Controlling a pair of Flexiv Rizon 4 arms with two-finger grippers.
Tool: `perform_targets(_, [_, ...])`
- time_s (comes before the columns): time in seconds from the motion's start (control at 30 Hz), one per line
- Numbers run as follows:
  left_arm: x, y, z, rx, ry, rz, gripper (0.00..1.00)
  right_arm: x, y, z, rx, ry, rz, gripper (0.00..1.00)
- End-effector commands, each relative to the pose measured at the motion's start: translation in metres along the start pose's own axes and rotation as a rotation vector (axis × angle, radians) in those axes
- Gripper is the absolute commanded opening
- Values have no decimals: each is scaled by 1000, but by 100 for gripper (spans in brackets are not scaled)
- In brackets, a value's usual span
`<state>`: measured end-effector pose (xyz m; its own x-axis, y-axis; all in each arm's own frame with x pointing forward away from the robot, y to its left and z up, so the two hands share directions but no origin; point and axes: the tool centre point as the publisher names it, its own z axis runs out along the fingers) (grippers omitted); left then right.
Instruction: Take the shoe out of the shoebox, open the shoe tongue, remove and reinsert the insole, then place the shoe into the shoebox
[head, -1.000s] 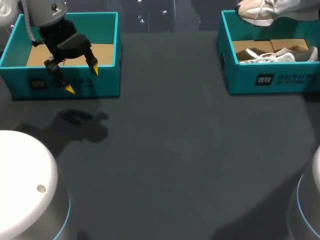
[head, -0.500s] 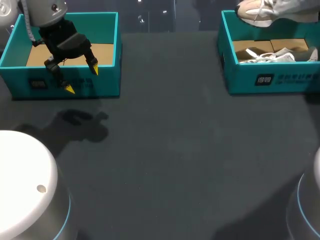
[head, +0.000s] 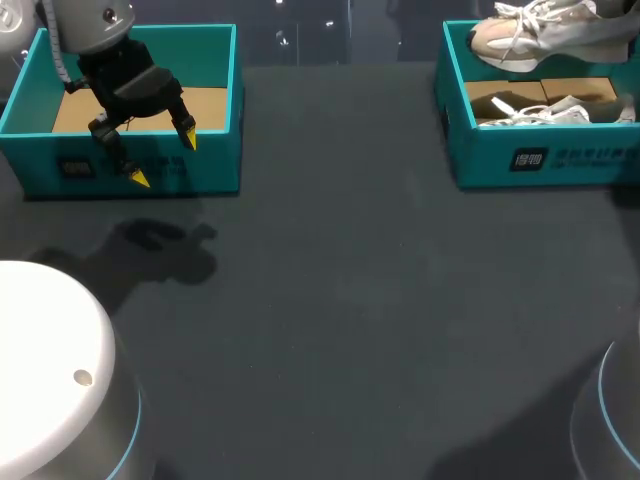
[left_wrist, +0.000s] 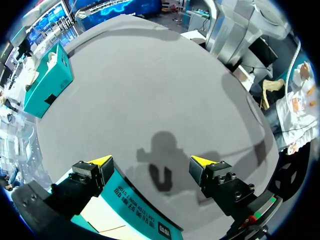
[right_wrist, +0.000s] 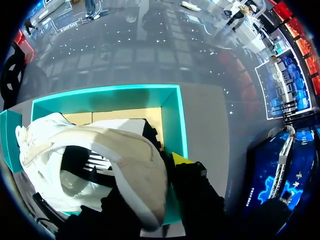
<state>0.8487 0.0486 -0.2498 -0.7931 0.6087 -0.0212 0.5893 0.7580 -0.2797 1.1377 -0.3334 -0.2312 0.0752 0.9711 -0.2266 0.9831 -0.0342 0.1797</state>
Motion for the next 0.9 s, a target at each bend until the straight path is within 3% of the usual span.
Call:
perform_targets(0.03, [1, 0, 0, -3, -1, 1, 100, 2, -4, 1, -28, -1, 30, 0])
perform_targets(0.47, [1, 0, 0, -3, -1, 1, 100, 2, -4, 1, -28, -1, 30, 0])
perform_targets(0.9, [1, 0, 0, -3, -1, 1, 100, 4, 0, 30, -49, -42, 113, 0])
